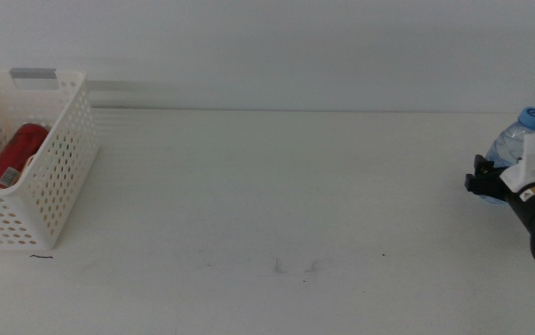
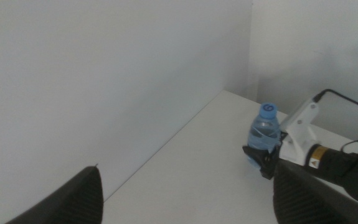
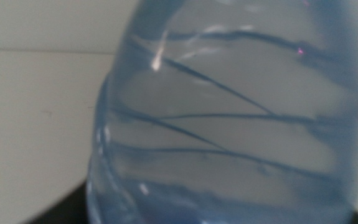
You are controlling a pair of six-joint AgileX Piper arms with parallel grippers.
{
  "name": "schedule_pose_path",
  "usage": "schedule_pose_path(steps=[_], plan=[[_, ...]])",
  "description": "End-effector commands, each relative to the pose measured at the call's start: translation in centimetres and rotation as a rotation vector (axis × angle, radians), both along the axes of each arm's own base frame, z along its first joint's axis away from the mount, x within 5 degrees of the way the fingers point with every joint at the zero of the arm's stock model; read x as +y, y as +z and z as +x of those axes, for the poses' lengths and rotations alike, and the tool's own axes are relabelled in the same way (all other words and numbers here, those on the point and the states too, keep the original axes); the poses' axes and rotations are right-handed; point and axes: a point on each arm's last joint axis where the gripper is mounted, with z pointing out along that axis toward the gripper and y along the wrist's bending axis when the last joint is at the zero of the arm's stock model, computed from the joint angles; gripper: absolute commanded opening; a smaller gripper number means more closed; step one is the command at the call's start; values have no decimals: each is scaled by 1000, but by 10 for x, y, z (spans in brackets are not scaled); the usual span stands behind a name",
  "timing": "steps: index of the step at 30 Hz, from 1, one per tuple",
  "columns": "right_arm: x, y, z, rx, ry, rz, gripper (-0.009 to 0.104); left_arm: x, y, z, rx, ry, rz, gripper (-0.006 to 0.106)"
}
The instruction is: Use arms to grab the bottles and put them into the dustbin to the left of the table.
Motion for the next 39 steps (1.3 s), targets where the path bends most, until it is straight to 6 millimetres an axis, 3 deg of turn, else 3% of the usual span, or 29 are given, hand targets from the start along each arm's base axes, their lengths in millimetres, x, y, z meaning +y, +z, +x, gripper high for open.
schedule_pose_path(steps=[1,3,6,10,16,21,24,27,29,32,35,39], plan=[[0,-4,12,-1,21,-33,40,0,3,-1,-12,2,-14,94],[10,-2,16,7,42,-18,-1,0,3,-1,-12,2,-14,94],[42,10,24,-29,126,-24,0,0,3,-1,-14,3,-16,94],[106,27,37,-96,280,-14,-2,0,3,-1,-14,3,-16,94],[199,19,54,-106,472,8,-2,0,3,-1,-14,3,-16,94],[249,4,61,-93,574,-26,3,0,3,-1,-15,4,-17,94],[259,-3,61,-56,596,-32,26,0,3,-1,-17,4,-18,94],[263,-4,55,55,602,-20,68,0,4,0,-20,7,-21,94],[263,9,48,168,606,4,93,0,4,0,-20,7,-21,94],[263,41,28,400,615,81,90,0,4,0,-20,7,-21,94],[252,97,-1,501,633,136,87,0,4,0,-20,7,-21,94],[230,175,-42,499,696,114,83,0,4,0,-21,7,-22,94]])
